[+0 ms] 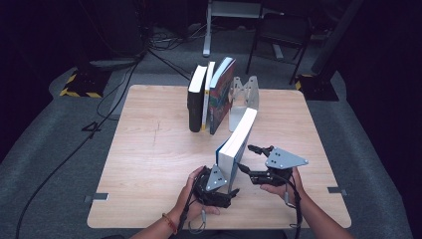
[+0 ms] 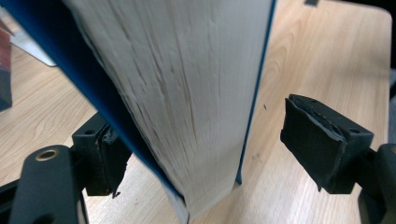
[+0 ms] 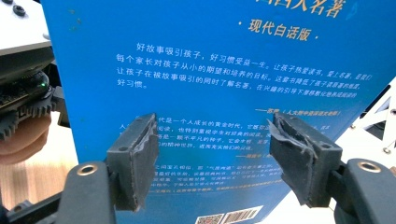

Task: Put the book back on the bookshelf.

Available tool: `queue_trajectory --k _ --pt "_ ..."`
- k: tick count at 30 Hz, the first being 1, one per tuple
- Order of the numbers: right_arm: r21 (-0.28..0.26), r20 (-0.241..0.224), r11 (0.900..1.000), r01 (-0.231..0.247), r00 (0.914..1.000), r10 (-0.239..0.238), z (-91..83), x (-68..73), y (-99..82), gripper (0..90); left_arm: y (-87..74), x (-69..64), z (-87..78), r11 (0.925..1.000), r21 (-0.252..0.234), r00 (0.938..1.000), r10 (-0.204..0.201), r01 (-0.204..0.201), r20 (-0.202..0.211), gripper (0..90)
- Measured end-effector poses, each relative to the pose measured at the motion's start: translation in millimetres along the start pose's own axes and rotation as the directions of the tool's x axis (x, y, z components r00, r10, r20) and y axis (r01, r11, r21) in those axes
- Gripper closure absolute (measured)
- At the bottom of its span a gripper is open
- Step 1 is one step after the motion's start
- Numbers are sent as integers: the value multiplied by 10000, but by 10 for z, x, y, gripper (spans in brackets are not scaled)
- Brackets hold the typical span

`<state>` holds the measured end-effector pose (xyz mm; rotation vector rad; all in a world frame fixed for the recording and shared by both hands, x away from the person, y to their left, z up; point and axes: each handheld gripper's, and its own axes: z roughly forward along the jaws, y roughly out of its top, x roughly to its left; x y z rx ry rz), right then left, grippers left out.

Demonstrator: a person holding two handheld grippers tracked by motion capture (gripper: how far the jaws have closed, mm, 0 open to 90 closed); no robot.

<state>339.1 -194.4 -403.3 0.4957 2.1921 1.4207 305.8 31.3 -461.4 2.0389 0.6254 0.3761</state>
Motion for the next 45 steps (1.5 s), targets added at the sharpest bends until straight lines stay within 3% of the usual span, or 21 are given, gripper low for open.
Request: queue_trajectory --k 4,7,15,18,20,23,24,26,27,29,38,39,40,41,45 --pt "34 118 10000 66 9999 -67 16 5 -5 329 -13 -4 34 9986 -316 9957 -437 412 -818 338" --pt "70 182 9999 143 9997 -145 17 4 -5 331 -22 43 38 9964 -478 9947 -728 694 -723 425" --pt "-36 251 10000 45 9997 -44 -52 -94 -27 326 -25 168 -52 9993 -125 9982 -369 364 -478 542" --pt "-139 269 9999 -29 9996 33 -124 -170 -39 322 -67 294 -148 10000 -3 9999 -22 22 120 567" --pt "-265 47 9996 -108 9999 109 -181 -236 -58 320 -95 367 -212 9995 83 9978 295 -300 591 571" --pt "-302 -144 9991 -305 9994 300 -229 -341 -93 314 -170 545 -375 9967 244 9816 715 -771 1773 581" --pt "-302 -144 9991 -305 9994 300 -229 -341 -93 314 -170 545 -375 9967 244 9816 715 -771 1773 581" --pt "-177 -246 9991 -390 9990 386 -224 -387 -115 306 -206 597 -449 9954 306 9719 819 -908 2207 581" --pt "-97 -439 9992 -386 9983 381 -192 -403 -125 304 -242 648 -527 9934 378 9630 953 -1082 2521 582" --pt "-54 -619 9996 -267 9977 263 -151 -400 -124 302 -272 684 -578 9928 399 9589 987 -1133 2660 581" --pt "380 -1689 9992 -144 9854 206 103 -367 -128 275 -302 706 -611 9909 408 9602 1135 -1280 2552 555" --pt "434 -1988 9990 -76 9799 160 151 -362 -133 271 -311 697 -604 9896 483 9625 1200 -1356 2434 536" --pt "434 -1988 9990 -76 9799 160 151 -362 -133 271 -311 697 -604 9896 483 9625 1200 -1356 2434 523" --pt "388 -2320 9990 -210 9723 294 190 -369 -140 271 -328 681 -594 9888 585 9652 1200 -1370 2325 514" --pt "413 -2645 9990 -194 9639 296 235 -356 -143 312 -343 680 -589 9908 602 9759 1080 -1213 1897 436"
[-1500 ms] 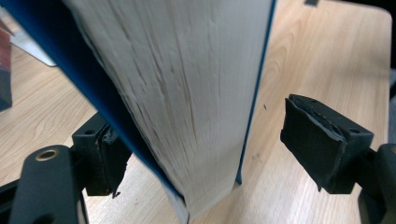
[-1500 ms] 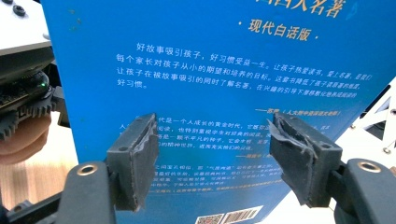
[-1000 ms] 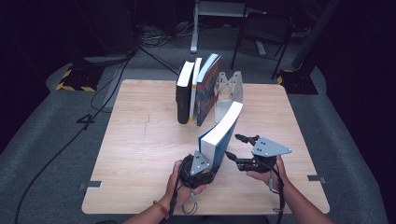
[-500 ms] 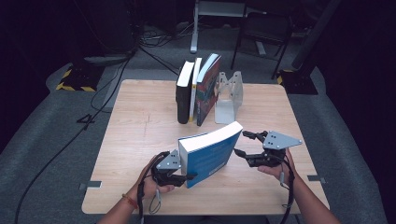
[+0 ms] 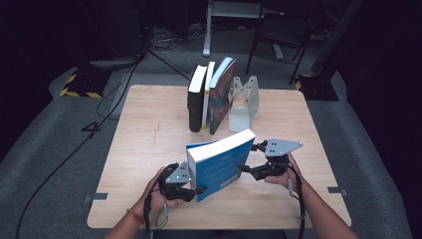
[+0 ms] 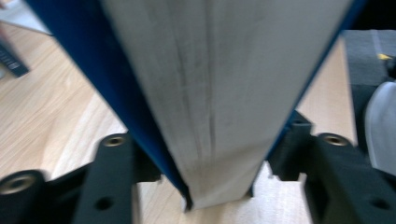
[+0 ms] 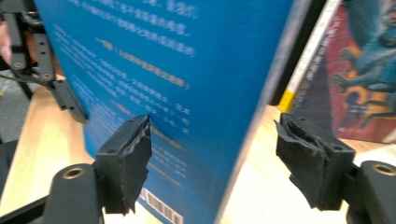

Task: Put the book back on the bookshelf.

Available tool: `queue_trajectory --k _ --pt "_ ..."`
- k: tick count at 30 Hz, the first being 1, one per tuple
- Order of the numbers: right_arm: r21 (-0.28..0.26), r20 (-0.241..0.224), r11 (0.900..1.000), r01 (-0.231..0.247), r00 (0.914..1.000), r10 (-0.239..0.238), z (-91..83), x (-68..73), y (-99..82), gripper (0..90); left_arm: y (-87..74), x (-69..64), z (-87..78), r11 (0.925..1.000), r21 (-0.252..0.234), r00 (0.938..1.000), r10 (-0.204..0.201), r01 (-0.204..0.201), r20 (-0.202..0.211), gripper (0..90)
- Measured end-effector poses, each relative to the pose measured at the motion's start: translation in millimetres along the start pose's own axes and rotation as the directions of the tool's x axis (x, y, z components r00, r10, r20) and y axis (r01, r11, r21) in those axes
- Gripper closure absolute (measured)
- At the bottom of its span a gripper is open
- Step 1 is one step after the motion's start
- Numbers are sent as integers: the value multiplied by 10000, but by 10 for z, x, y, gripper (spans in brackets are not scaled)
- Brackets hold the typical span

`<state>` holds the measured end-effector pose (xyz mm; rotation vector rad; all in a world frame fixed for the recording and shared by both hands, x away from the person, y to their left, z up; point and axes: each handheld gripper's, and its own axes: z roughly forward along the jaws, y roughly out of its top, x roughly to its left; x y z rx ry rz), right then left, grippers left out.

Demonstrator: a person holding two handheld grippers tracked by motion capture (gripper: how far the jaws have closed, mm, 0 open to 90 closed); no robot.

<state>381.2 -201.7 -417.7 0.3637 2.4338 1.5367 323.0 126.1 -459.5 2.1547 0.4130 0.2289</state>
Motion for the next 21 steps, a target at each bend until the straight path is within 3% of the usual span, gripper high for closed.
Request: queue_trajectory --k 1,2,4,6,8,11,13,15,19,21 --pt "1 -243 10000 38 9997 -38 9 8 1 341 -3 13 -8 10000 -18 9999 -18 18 -165 412" --pt "79 -172 9996 273 9995 -272 10 34 7 364 -8 18 -18 9999 -72 9994 -141 139 -304 387" --pt "90 -237 9995 307 9993 -305 -12 22 6 394 -7 23 -26 9999 -50 9991 -155 153 -398 370" --pt "-15 -615 9997 252 9978 -253 -76 -6 -15 455 -7 44 -47 9992 -200 9984 -343 334 -451 322" --pt "77 -724 9982 600 9956 -593 -127 22 -21 501 10 94 -95 9952 -624 9961 -780 753 -420 271" --pt "380 -1339 9924 1175 9847 -1114 -222 70 11 558 40 119 -120 9906 -1022 9952 -937 905 -276 249" --pt "280 -1652 9886 1482 9760 -1417 -262 119 46 563 84 128 -130 9899 -1162 9963 -840 814 -181 245" --pt "170 -1338 9882 1523 9798 -1487 -249 181 109 517 133 125 -131 9880 -1345 9966 -797 762 -208 246" --pt "-574 -788 9937 960 9918 -1004 -228 244 292 473 224 108 -142 9829 -1703 9972 -733 698 -140 286" --pt "-470 -642 9958 790 9946 -819 -219 258 348 473 272 110 -154 9827 -1782 9982 -549 494 -259 298"
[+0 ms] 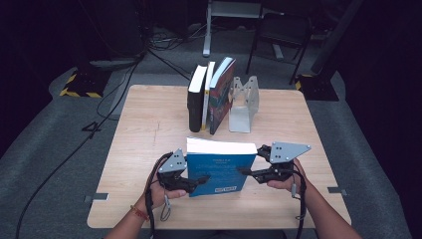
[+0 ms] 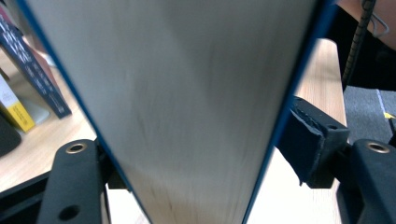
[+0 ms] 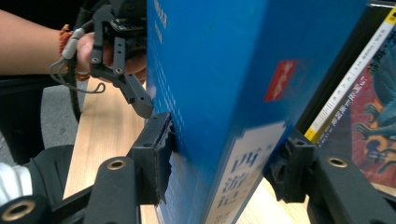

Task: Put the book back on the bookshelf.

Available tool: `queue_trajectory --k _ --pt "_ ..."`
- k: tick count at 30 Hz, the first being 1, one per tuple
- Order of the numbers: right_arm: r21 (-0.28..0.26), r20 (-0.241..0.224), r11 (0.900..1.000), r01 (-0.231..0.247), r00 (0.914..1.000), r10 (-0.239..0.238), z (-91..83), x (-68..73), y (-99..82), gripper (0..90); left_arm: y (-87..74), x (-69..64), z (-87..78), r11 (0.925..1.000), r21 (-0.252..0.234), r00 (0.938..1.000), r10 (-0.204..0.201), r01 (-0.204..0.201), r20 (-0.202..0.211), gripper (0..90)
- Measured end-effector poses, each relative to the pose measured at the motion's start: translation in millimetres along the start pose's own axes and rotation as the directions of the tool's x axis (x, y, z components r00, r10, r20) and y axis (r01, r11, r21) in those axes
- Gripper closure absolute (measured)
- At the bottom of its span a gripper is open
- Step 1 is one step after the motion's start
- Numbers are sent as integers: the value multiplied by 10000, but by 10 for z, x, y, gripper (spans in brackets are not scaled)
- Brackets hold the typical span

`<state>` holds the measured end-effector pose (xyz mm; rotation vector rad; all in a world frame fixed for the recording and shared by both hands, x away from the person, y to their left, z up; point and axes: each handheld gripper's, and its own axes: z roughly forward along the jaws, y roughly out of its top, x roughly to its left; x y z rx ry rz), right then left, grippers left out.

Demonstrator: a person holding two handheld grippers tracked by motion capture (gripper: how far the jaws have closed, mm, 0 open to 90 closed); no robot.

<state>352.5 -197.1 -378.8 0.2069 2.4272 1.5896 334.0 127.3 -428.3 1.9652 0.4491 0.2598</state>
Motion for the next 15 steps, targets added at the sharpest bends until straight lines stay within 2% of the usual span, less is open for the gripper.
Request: queue_trajectory --k 1,3,4,6,8,9,15 --pt "-21 -19 10000 -69 10000 69 -5 -1 4 489 30 1 -7 9999 -106 10000 -9 9 -20 298" --pt "-307 -390 9988 -382 9986 370 -35 -17 -10 540 84 20 -21 9990 -385 9997 -223 227 94 297" --pt "-389 -472 9984 -403 9981 384 -51 -13 -9 552 108 29 -19 9993 -356 9999 -133 134 45 297" --pt "-314 -319 9992 -231 9992 221 -70 21 9 568 123 37 -10 9994 -326 9999 -81 83 62 288" --pt "-302 -349 9995 -105 9993 95 -106 42 11 590 150 64 38 9991 -380 9993 -183 195 329 279" --pt "-307 -385 9995 -91 9992 79 -119 46 9 595 150 64 38 9991 -380 9993 -183 195 329 276" --pt "-122 -131 9999 16 9999 -17 -315 33 -35 602 289 85 301 9995 -302 9968 91 -67 799 251"
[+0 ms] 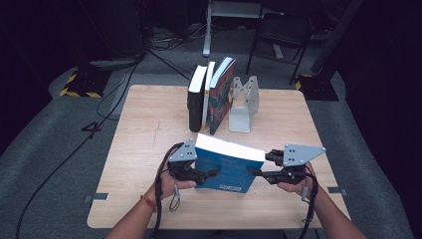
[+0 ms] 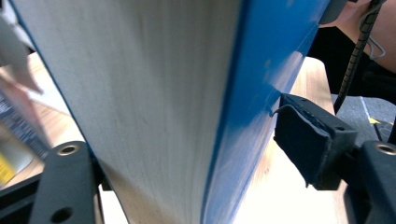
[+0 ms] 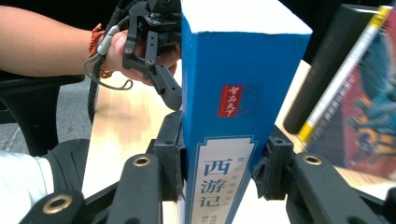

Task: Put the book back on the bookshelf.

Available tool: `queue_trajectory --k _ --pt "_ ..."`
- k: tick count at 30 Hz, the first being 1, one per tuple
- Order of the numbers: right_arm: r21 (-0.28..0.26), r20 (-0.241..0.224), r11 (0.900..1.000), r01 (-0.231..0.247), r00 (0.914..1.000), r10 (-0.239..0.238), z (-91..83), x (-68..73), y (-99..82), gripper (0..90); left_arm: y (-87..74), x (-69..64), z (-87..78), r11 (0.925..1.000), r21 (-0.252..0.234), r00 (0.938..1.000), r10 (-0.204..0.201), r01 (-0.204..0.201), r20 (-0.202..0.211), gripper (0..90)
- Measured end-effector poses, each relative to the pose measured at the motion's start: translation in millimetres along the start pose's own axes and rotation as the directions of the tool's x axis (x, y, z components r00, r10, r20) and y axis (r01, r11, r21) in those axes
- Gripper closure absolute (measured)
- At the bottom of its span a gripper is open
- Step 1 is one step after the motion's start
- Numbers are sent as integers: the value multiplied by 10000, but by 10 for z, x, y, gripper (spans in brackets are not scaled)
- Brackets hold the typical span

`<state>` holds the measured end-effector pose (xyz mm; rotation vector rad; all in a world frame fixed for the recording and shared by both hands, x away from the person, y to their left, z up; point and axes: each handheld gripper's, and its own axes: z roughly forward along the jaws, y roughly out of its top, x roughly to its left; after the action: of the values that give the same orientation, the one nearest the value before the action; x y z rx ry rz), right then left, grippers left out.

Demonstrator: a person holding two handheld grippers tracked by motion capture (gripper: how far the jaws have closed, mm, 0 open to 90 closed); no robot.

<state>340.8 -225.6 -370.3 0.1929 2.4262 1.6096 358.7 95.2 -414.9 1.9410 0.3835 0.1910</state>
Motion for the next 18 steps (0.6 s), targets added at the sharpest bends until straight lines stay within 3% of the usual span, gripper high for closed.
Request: queue_trajectory --k 4,10,14,18 --pt "127 285 9999 -74 9996 70 -176 6 -52 603 72 12 179 9999 -30 9993 148 -147 343 232" --pt "372 464 9986 -368 9983 350 -251 3 -50 596 45 24 244 9997 206 9997 121 -125 211 191" --pt "262 468 9979 -591 9972 578 -246 0 46 570 -64 10 204 9942 1059 9996 191 -167 -218 200" --pt "671 389 9959 -606 9976 581 -195 6 173 558 -248 14 102 9844 1755 9986 -37 130 -532 244"
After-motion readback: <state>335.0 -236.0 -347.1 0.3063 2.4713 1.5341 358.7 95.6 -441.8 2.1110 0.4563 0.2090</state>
